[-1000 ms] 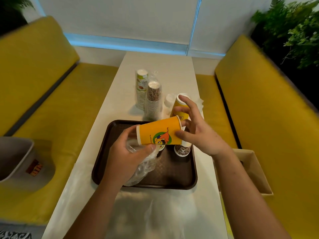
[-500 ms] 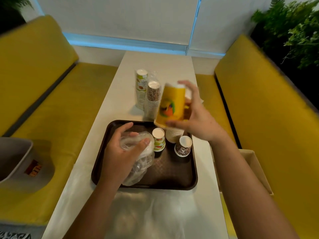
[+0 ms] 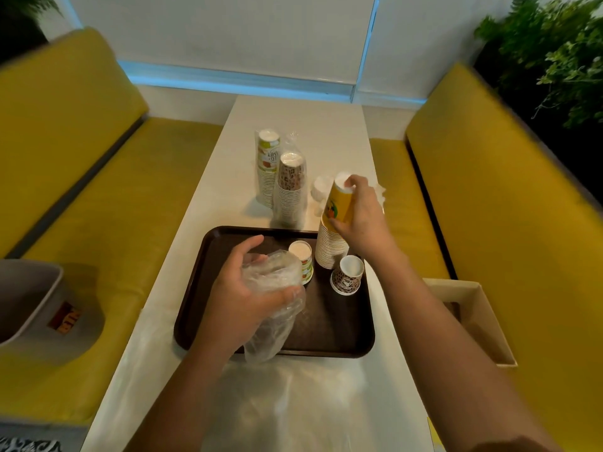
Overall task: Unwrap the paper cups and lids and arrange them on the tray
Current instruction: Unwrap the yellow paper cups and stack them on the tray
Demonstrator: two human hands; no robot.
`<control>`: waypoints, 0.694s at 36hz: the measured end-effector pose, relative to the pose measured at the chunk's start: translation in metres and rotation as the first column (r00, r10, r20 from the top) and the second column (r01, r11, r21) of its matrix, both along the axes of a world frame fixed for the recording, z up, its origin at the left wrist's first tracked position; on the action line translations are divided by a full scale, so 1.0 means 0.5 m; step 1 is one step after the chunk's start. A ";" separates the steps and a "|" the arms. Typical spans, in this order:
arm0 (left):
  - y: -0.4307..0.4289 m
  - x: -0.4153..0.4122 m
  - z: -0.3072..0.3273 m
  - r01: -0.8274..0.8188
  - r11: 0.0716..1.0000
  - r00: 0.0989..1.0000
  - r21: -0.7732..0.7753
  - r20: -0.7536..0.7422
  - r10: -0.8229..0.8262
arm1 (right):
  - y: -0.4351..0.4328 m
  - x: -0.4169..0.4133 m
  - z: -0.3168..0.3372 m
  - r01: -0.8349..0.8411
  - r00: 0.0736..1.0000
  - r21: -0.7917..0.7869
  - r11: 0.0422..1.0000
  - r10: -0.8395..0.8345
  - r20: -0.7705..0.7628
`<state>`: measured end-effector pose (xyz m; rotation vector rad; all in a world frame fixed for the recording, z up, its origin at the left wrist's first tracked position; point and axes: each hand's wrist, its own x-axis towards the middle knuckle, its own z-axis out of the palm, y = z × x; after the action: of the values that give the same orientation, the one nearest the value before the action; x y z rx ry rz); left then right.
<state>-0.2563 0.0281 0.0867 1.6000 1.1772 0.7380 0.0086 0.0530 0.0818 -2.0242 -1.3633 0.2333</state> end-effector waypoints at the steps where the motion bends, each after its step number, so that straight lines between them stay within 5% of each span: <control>1: 0.001 -0.001 -0.003 -0.013 1.000 1.000 0.012 -0.001 0.013 | -0.005 -0.001 -0.008 0.014 1.000 0.007 1.000 -0.014 0.013; 6: 0.006 -0.006 -0.012 -0.067 0.998 0.996 0.020 0.061 0.066 | -0.064 -0.051 0.009 0.167 0.979 0.362 0.917 -0.198 0.051; 9: 0.002 -0.003 -0.005 -0.115 0.992 0.969 -0.051 0.214 0.123 | -0.123 -0.102 0.022 0.069 0.997 0.510 0.858 -0.071 -0.015; 13: -0.013 0.009 0.012 -0.089 0.991 0.939 -0.099 0.324 0.116 | -0.204 -0.156 0.006 -0.181 0.864 0.305 0.935 0.299 -0.405; 17: -0.040 0.031 0.027 -0.072 0.987 0.917 -0.144 0.380 0.122 | -0.252 -0.180 -0.031 -0.376 0.597 0.154 0.914 0.366 -0.714; 20: -0.065 0.047 0.031 -0.085 0.983 0.916 -0.164 0.376 0.142 | -0.275 -0.187 -0.039 -0.447 0.506 0.156 0.881 0.393 -0.768; 25: -0.094 0.059 0.023 -0.086 0.986 0.926 -0.143 0.354 0.132 | -0.302 -0.185 -0.034 -0.403 0.524 0.159 0.901 0.370 -0.767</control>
<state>-0.2266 -0.0189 0.0984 1.2351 1.0226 0.9669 -0.0836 -0.0980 0.0649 -1.2879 -1.1671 1.2175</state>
